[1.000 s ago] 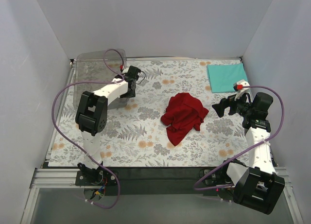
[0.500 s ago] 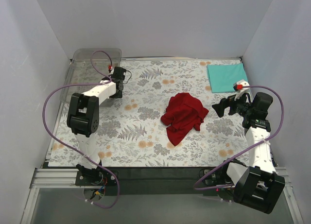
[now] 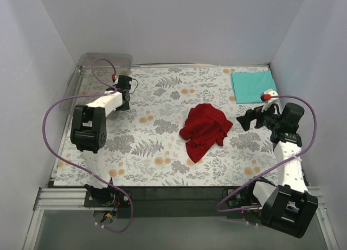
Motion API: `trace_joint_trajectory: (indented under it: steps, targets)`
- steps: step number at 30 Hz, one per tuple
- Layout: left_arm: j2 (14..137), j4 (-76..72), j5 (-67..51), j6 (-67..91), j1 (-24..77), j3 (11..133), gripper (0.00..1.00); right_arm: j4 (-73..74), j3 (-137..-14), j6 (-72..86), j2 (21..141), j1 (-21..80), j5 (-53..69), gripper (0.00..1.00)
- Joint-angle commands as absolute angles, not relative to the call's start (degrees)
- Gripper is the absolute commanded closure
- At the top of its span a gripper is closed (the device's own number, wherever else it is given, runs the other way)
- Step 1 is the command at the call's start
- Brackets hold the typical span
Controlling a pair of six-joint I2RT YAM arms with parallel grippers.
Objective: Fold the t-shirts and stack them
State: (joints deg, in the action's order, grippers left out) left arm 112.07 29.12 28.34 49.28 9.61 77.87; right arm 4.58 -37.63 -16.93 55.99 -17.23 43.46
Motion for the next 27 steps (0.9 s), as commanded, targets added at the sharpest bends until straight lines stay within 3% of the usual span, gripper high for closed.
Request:
trace_joint_trajectory:
  steps: [1,16,20,27]
  targets:
    - [108.55,28.65,28.74,51.67,9.23,76.38,0.62,4.31,-38.50,-17.58,56.25,-17.40,43.59,0.02]
    - [106.44,29.79,28.74,55.99,8.79,75.49,0.63,4.31,-38.50,-17.58,55.81,-17.40,43.86,0.02]
    - [105.30,30.41,28.83,55.20,8.53,77.34,0.38,4.31,-38.50,-17.67,55.81,-17.40,43.86,0.02]
    - [92.22,27.43,14.52,52.21,8.53,78.49,0.23,5.18,-38.06,-20.65,55.90,-17.40,48.67,0.02]
